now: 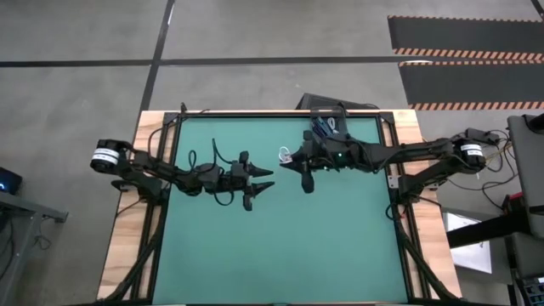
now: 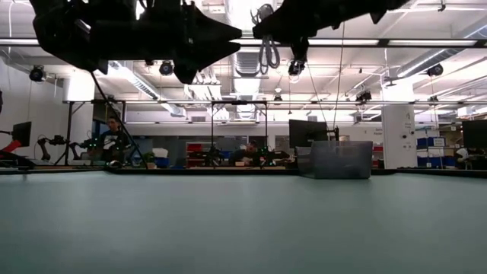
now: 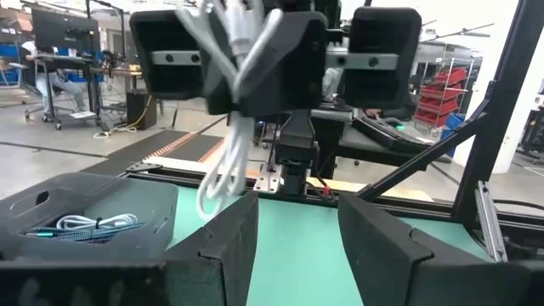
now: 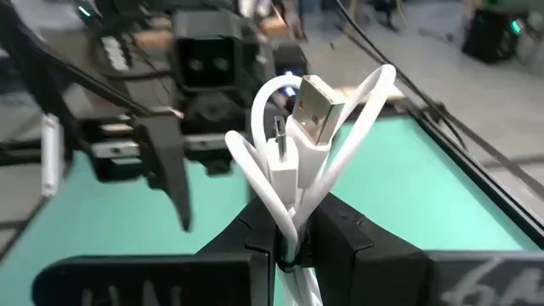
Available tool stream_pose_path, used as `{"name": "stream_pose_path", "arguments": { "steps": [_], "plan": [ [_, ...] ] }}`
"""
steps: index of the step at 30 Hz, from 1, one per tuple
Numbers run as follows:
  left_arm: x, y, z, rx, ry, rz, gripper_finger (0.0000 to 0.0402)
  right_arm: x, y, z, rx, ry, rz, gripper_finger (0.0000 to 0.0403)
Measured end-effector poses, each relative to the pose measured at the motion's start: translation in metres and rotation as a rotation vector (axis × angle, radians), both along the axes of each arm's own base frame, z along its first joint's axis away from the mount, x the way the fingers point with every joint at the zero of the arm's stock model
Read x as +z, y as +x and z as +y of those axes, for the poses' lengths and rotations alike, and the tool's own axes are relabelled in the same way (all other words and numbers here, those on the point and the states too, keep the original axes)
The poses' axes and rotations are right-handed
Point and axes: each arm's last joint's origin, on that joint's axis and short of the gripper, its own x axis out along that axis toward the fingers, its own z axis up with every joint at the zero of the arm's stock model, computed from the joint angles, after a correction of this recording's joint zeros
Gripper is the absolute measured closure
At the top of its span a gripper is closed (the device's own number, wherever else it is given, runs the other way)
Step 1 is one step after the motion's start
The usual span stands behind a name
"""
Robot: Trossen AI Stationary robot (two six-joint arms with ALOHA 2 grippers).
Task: Pick and place USB-C Cables
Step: Put the white charger cable into the black bin
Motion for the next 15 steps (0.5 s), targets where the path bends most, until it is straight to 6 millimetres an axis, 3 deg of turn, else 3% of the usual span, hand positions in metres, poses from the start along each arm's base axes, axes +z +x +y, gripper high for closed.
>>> {"name": "stream_pose_path", "arguments": {
  "steps": [8, 15],
  "plan": [
    [0.004, -0.02, 0.002, 0.029, -0.004, -0.024, 0.0252, 0.025, -0.003, -0.009, -0.148, -0.025, 0.216, 0.0365],
    [0.007, -0.036, 0.003, 0.031, -0.008, -0.049, 0.0252, 0.047, -0.016, -0.031, -0.242, 0.011, 0.38, 0.0365]
  ]
}}
